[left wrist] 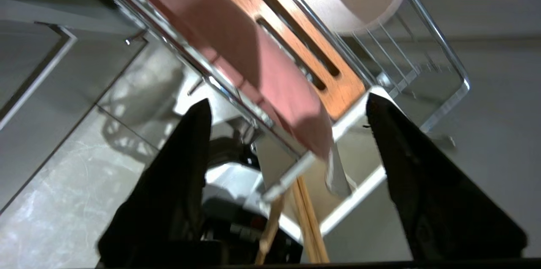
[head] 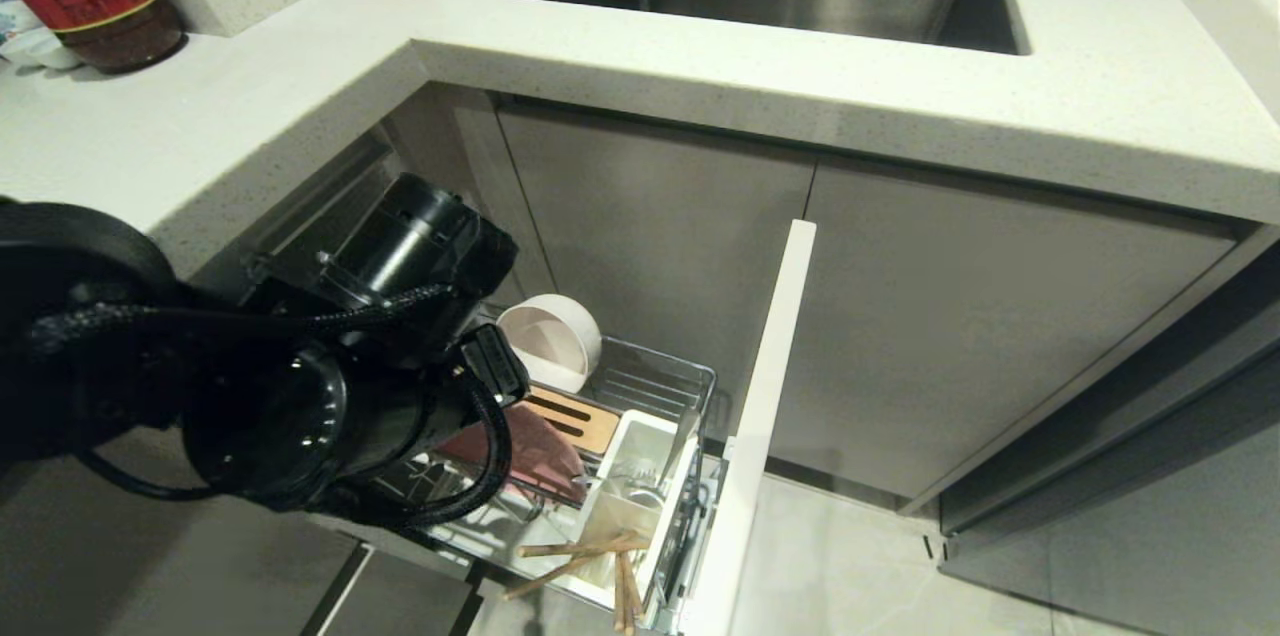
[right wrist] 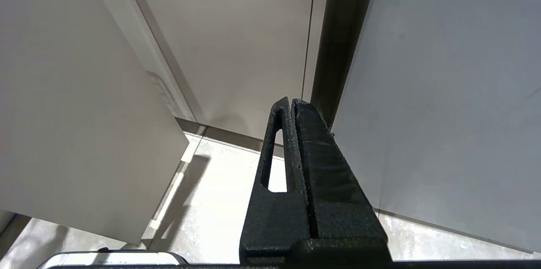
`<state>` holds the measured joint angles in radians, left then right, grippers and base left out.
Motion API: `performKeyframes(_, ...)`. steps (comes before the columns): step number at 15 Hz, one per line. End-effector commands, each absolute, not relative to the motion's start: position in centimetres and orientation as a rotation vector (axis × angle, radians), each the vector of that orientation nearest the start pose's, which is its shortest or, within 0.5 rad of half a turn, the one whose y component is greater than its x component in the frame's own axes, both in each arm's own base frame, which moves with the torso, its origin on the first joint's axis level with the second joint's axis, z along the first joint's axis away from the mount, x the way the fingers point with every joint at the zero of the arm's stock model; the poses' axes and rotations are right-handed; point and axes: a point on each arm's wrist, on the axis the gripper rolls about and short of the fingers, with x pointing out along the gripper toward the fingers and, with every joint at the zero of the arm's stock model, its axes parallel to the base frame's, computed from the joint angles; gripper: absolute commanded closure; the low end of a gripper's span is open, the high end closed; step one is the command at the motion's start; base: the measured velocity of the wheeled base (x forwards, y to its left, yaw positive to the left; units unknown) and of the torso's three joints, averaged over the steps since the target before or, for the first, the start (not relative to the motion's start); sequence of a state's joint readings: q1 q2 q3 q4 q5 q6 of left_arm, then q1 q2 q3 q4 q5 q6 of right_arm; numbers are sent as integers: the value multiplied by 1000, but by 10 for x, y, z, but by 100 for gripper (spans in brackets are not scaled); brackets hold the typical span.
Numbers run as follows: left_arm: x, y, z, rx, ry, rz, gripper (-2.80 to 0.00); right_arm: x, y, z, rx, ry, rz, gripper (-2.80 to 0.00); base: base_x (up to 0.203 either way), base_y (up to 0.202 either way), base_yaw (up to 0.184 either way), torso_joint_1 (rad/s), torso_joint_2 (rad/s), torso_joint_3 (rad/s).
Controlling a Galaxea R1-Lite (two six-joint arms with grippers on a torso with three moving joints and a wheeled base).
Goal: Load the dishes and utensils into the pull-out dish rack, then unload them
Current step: Take the plate out of the cupboard
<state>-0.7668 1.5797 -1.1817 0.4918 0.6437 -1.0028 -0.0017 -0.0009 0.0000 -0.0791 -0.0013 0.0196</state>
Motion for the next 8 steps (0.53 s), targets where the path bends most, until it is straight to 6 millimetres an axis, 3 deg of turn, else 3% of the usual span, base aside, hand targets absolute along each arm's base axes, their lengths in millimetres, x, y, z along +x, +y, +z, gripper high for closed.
performKeyframes(1, 204, -172, 212, -375, 648, 270, -280, -21, 0, 76, 20, -54, -2, 0, 0, 0, 0, 0, 0, 0)
performKeyframes(8, 239, -178, 183, -403, 634, 328, -280, -21, 0, 76, 20, -54, -3, 0, 0, 0, 0, 0, 0, 0)
